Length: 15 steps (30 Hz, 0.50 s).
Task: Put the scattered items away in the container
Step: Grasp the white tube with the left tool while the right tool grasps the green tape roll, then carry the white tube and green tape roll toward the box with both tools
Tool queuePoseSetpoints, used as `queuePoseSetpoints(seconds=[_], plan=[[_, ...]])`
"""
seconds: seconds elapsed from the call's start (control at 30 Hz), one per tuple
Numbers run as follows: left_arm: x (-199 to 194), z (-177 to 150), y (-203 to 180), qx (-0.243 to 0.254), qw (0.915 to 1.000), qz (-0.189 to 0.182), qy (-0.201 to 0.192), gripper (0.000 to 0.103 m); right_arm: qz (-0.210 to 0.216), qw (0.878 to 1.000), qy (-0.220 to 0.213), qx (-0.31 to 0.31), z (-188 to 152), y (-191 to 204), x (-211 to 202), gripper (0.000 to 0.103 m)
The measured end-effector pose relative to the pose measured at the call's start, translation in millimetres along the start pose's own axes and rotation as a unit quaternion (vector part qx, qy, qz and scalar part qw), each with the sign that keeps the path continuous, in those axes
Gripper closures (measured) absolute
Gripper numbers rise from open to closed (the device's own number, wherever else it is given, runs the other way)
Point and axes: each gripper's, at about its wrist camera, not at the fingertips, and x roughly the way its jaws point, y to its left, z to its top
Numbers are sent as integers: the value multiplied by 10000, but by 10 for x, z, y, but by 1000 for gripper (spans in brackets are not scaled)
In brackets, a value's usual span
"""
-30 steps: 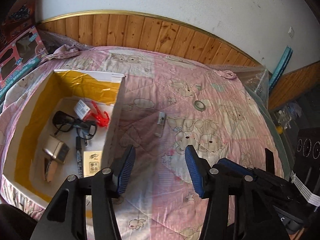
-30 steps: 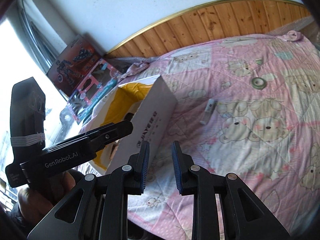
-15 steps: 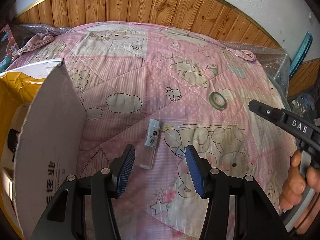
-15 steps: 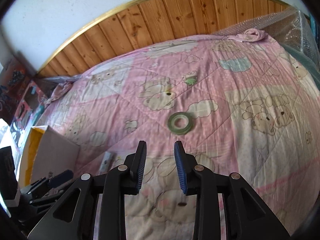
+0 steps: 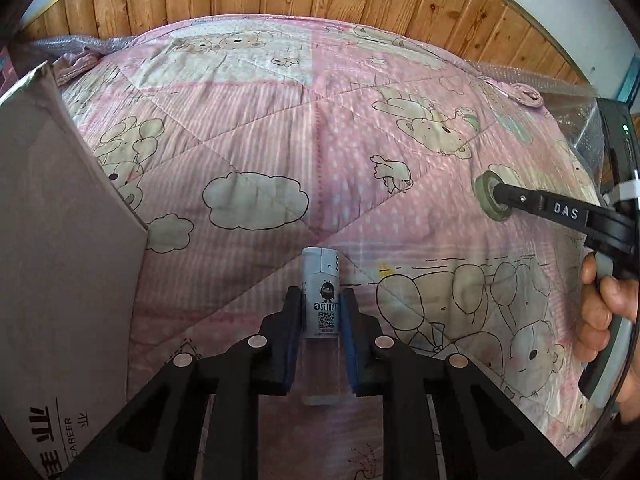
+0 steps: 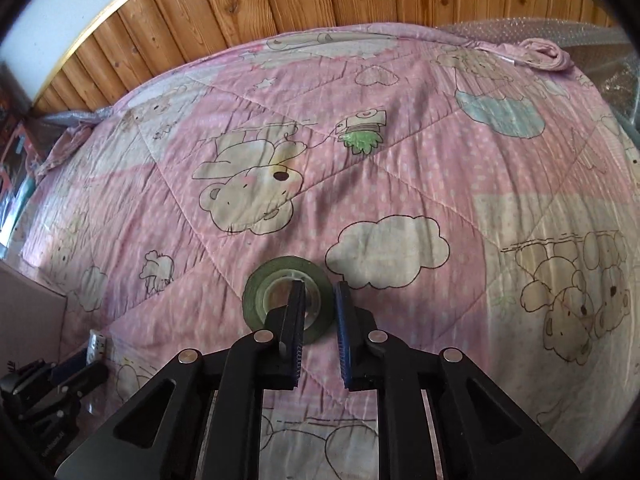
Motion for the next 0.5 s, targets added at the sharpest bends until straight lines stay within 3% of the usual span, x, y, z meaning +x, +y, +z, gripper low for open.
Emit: queuePoseSetpoints(seconds=[0.5], plan=[[-796,-239,-227,233,9988,-153,-402,83,21,9983,-395,-434,-560,576,-1022,89]])
